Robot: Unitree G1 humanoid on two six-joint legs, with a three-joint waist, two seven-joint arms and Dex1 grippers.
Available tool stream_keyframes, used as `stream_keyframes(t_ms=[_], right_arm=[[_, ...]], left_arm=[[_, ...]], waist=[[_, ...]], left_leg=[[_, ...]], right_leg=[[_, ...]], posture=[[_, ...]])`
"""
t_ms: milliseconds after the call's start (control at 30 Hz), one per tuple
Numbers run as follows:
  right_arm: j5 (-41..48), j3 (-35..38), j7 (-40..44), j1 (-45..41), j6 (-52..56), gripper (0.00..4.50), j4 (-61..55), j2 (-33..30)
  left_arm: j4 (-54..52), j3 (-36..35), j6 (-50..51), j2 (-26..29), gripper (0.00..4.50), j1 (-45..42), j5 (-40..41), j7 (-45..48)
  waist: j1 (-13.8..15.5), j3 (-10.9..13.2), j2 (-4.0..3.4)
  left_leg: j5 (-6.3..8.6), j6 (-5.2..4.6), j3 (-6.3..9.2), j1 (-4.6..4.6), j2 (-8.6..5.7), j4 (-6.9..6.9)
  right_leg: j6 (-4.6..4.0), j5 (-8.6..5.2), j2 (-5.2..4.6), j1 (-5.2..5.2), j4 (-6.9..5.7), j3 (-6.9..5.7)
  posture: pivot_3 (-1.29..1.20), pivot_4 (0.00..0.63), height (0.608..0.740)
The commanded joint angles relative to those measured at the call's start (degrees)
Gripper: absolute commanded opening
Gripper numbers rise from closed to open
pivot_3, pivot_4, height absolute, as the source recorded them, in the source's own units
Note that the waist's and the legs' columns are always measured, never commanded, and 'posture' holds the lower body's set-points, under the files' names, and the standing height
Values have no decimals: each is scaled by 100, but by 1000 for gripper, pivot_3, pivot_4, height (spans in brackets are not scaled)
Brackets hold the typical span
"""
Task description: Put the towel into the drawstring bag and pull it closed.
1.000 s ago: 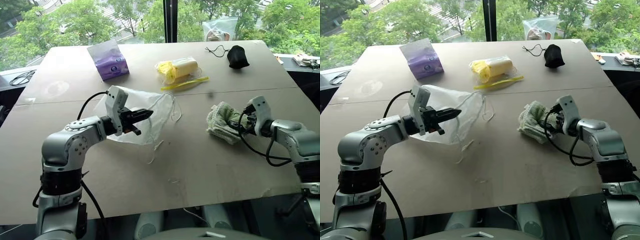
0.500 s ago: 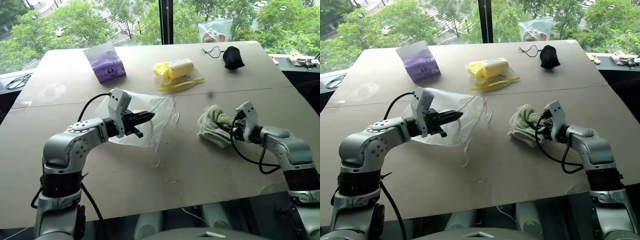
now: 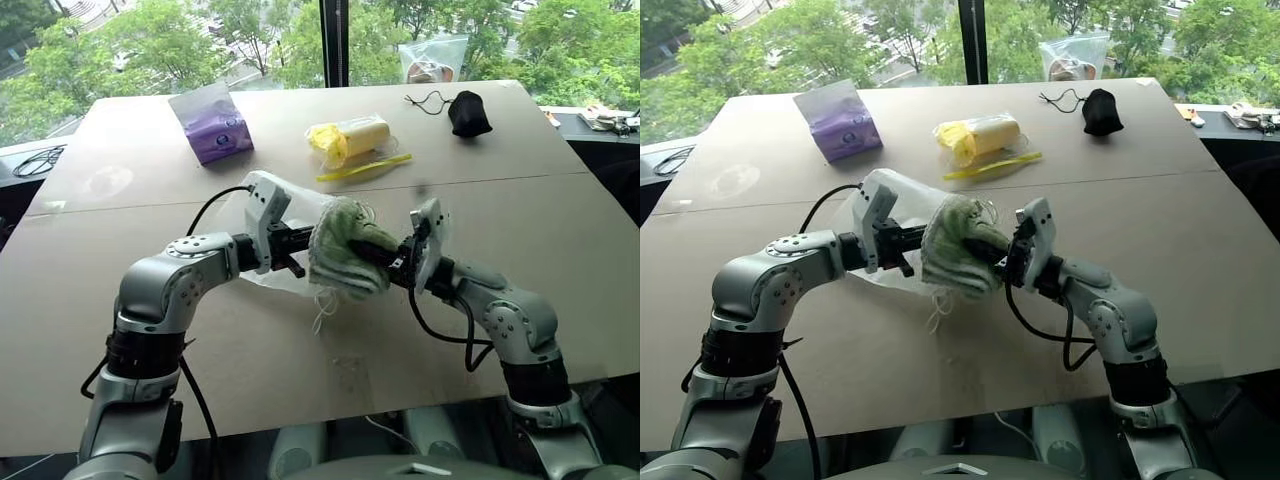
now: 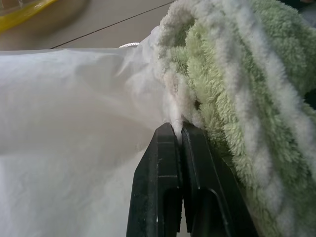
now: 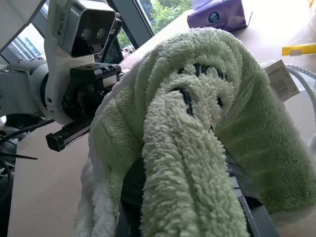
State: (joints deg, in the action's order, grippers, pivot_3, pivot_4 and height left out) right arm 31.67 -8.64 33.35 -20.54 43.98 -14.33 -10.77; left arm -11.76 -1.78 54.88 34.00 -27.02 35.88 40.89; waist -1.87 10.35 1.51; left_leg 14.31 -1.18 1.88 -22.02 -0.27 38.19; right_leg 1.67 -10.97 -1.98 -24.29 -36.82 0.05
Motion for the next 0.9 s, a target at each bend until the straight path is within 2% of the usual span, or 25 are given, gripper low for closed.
stream_keyframes(t_ms=[33,267,400,533,667,733,900], right_arm=[[-545,-486,265,-59,-499,63,58,-298],[-1565,-1168,532,-352,-1192,61,573,-787],[-1847,-1262,628,-432,-1482,61,829,-838],[-457,-396,981,-282,-943,61,260,-432],[-573,-579,1188,-274,-913,61,145,-635],[-241,-417,1248,-241,-803,61,26,-549],[3092,1382,940,-352,263,60,-571,-140]], left_arm=[[-286,-216,-34,46,0,-145,175,48],[-440,-352,2,57,0,-68,268,-20],[-531,-481,-23,11,0,-64,421,-44],[-453,-512,-72,148,0,-9,359,11],[-560,-477,-32,148,0,67,437,53],[-595,-455,-28,113,0,102,446,15],[-515,-498,-45,167,0,221,403,-52]], waist=[[12,0,0],[3,0,0],[1,0,0],[3,1,1],[4,2,0],[4,2,0],[17,10,-3]], left_leg=[[0,0,2,-2,-3,0],[0,0,5,-1,-3,-1],[0,0,8,-2,-1,-3],[0,0,8,-4,-1,-2],[0,1,9,-3,-1,-3],[0,1,8,-3,-2,-3],[0,1,14,-7,2,-4]], right_leg=[[0,0,-2,0,3,-2],[0,-1,0,0,4,-5],[0,-1,1,0,4,-8],[0,0,0,0,5,-6],[0,0,-1,0,5,-7],[0,-1,-2,0,6,-7],[0,0,-1,-1,6,-10]], posture=[[0,150,740],[0,150,740],[0,150,740],[0,150,740],[0,150,740],[0,150,740],[0,150,740]])
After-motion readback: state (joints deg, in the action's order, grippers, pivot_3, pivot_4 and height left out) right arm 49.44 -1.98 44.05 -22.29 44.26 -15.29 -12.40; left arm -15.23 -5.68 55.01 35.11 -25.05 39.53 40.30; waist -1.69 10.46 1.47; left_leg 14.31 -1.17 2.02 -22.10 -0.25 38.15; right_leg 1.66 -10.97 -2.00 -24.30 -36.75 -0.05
